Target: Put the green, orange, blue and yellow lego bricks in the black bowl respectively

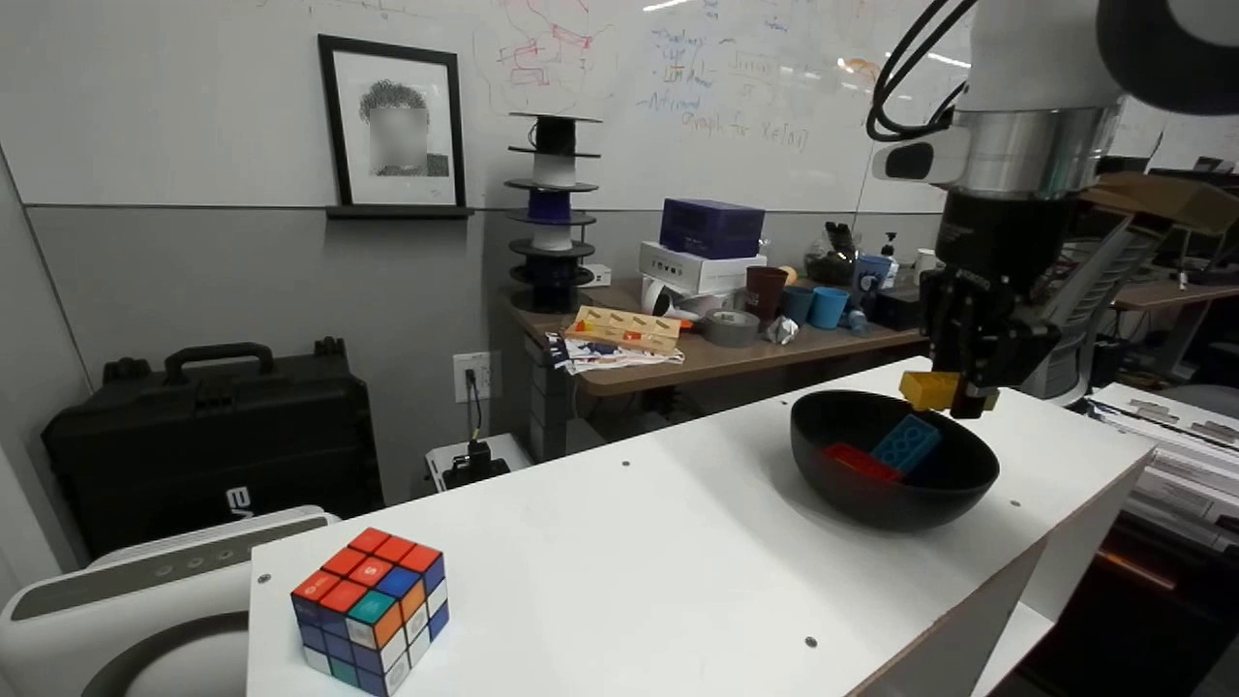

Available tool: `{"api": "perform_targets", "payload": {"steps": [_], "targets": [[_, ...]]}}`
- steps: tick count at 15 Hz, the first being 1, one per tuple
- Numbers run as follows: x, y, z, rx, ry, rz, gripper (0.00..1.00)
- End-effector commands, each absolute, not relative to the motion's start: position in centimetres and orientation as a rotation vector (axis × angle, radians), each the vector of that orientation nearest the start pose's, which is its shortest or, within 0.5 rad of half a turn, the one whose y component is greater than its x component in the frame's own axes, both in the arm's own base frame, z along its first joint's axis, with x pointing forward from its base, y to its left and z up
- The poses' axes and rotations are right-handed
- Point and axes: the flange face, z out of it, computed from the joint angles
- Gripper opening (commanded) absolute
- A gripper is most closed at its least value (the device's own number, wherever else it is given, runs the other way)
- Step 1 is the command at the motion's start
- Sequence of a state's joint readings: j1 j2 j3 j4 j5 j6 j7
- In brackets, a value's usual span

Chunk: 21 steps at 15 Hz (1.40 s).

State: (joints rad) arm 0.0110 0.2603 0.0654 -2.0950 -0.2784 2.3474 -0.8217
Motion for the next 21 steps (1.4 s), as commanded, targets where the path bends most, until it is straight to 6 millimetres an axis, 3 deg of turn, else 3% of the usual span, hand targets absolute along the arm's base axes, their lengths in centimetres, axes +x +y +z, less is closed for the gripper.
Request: {"api": "perform_targets", "payload": {"steps": [1, 2, 3, 4, 6, 9, 12, 15, 17, 21], "targets": [[59.3, 4.2, 28.9, -2.79, -1.751, 0.04, 0.2], [59.5, 4.5, 28.5, -2.775, -1.755, 0.044, 0.2], [59.5, 4.8, 28.0, -2.757, -1.763, 0.062, 0.62], [59.4, 5.1, 27.8, -2.737, -1.785, 0.076, 0.62], [59.0, 6.0, 27.9, -2.716, -1.8, 0.116, 0.77], [58.3, 7.3, 30.3, -2.803, -1.819, 0.107, 0.98], [56.4, 9.0, 34.9, -2.942, -1.812, 0.03, 1.0], [53.6, 10.6, 40.3, -3.055, -1.622, -0.136, 1.0], [51.7, 11.0, 43.7, -3.125, -1.442, -0.248, 1.0], [48.4, 9.6, 48.9, -3.191, -1.08, -0.343, 1.0]]}}
